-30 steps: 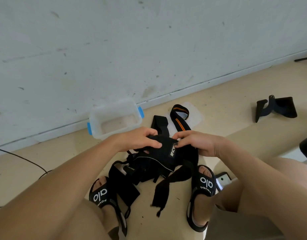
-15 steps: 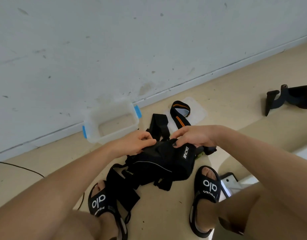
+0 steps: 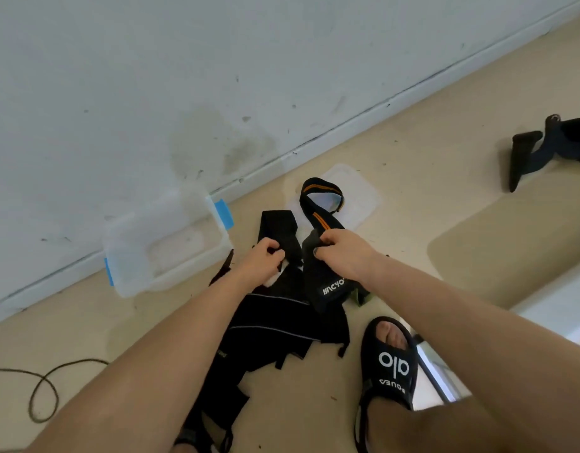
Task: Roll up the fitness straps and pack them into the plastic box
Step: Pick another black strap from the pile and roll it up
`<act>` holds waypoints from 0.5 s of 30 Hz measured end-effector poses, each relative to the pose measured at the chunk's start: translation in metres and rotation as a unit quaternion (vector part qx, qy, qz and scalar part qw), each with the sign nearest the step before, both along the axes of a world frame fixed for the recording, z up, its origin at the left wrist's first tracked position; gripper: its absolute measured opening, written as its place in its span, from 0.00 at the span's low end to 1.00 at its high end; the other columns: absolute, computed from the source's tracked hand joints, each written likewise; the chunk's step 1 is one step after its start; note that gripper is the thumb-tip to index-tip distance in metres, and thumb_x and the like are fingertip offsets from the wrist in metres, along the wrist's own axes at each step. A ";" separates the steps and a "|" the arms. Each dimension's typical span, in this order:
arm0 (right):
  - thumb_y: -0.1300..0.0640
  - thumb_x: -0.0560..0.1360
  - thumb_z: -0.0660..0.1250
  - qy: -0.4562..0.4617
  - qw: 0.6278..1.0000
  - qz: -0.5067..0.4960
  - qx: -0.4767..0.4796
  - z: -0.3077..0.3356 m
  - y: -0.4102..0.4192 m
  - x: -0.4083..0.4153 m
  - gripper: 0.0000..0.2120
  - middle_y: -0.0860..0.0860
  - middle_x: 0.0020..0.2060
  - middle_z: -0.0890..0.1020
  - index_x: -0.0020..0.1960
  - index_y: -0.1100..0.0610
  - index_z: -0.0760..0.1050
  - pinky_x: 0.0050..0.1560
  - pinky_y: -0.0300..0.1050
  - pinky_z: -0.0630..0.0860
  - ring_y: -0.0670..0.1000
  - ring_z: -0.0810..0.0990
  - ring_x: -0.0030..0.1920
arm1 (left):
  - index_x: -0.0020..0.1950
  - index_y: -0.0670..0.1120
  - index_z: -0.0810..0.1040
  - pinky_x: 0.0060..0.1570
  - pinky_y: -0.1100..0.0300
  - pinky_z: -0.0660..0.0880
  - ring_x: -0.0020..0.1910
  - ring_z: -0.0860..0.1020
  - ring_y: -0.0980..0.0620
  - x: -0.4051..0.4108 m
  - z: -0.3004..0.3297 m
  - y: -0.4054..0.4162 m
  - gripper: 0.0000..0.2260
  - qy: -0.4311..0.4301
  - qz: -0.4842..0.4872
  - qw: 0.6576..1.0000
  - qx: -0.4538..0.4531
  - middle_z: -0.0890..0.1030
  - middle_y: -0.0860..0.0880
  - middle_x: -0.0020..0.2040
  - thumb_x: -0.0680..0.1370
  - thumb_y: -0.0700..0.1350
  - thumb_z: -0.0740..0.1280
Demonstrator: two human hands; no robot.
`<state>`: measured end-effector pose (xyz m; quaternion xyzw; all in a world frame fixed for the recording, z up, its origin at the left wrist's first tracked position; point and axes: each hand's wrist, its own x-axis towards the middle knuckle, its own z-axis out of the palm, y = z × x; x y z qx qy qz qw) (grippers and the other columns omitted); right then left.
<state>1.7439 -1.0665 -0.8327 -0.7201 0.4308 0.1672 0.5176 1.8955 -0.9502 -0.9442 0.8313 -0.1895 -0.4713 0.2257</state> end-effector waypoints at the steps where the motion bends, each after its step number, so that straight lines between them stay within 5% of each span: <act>1: 0.60 0.82 0.63 -0.002 1.000 -0.023 -0.002 -0.004 -0.002 0.002 0.05 0.54 0.43 0.79 0.52 0.59 0.78 0.41 0.44 0.72 0.51 0.77 0.43 | 0.73 0.50 0.69 0.56 0.51 0.79 0.50 0.81 0.49 0.000 -0.013 -0.001 0.18 0.003 -0.006 1.000 0.018 0.79 0.48 0.50 0.84 0.50 0.63; 4: 0.61 0.81 0.62 0.002 0.998 -0.066 0.020 -0.012 -0.007 0.009 0.09 0.54 0.43 0.80 0.43 0.53 0.73 0.40 0.44 0.72 0.53 0.79 0.46 | 0.79 0.53 0.64 0.60 0.52 0.76 0.58 0.80 0.47 -0.001 -0.040 -0.008 0.23 0.038 -0.003 0.998 0.052 0.79 0.45 0.60 0.84 0.49 0.63; 8: 0.61 0.81 0.62 0.001 0.996 -0.068 0.051 -0.017 -0.016 0.015 0.07 0.53 0.47 0.80 0.49 0.52 0.76 0.39 0.41 0.70 0.49 0.78 0.46 | 0.80 0.55 0.62 0.73 0.49 0.68 0.74 0.70 0.44 0.000 -0.072 -0.021 0.25 0.082 -0.007 0.995 0.056 0.71 0.43 0.75 0.84 0.46 0.64; 10: 0.62 0.81 0.61 -0.004 0.995 -0.081 0.063 -0.017 -0.021 0.014 0.10 0.51 0.48 0.80 0.55 0.49 0.76 0.38 0.38 0.68 0.45 0.76 0.45 | 0.81 0.54 0.62 0.68 0.54 0.69 0.72 0.71 0.46 0.000 -0.082 -0.027 0.26 0.090 0.008 0.995 0.043 0.70 0.44 0.76 0.84 0.47 0.65; 13: 0.61 0.81 0.62 -0.011 0.993 -0.092 0.075 -0.015 -0.028 0.009 0.11 0.49 0.47 0.80 0.58 0.48 0.75 0.36 0.36 0.68 0.44 0.77 0.44 | 0.80 0.55 0.63 0.53 0.59 0.74 0.57 0.77 0.50 0.000 -0.103 -0.038 0.27 0.075 -0.011 0.997 0.035 0.73 0.42 0.71 0.82 0.48 0.67; 15: 0.61 0.81 0.63 -0.012 0.991 -0.111 0.076 -0.014 -0.031 0.007 0.10 0.50 0.45 0.82 0.58 0.50 0.77 0.34 0.37 0.69 0.45 0.79 0.43 | 0.79 0.54 0.65 0.55 0.56 0.75 0.59 0.77 0.46 0.001 -0.119 -0.045 0.28 0.053 -0.015 0.998 0.040 0.72 0.40 0.71 0.80 0.49 0.69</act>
